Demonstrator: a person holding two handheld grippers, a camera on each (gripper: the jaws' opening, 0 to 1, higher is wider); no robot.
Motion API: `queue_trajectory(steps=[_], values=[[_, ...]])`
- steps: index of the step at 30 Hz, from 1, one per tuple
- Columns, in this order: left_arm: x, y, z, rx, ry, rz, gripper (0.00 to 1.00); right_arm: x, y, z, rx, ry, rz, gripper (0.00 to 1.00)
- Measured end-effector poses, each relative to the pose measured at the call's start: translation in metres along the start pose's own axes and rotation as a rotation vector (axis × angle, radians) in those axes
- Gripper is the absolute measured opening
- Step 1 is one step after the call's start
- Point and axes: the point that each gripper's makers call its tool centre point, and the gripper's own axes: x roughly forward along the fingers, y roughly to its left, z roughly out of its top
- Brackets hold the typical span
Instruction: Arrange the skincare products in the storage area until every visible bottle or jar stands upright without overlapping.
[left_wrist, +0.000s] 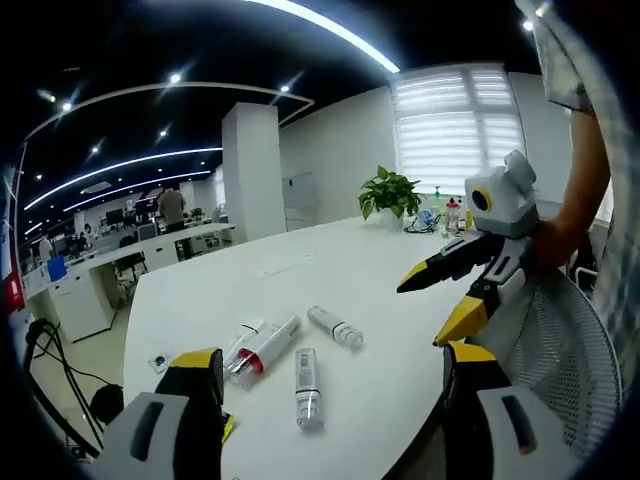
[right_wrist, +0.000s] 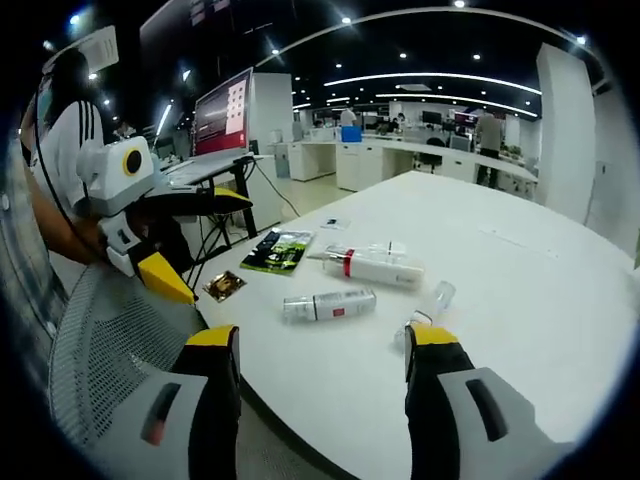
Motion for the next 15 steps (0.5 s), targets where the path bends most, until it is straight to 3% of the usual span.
queue_trajectory(steps=[15], values=[[0.0, 0.001, -0.0022, -0.015, 0.004, -0.004, 0.96, 0.0016, 0.0027, 0.0023, 0.014, -0.004, 0.013, 0.68]])
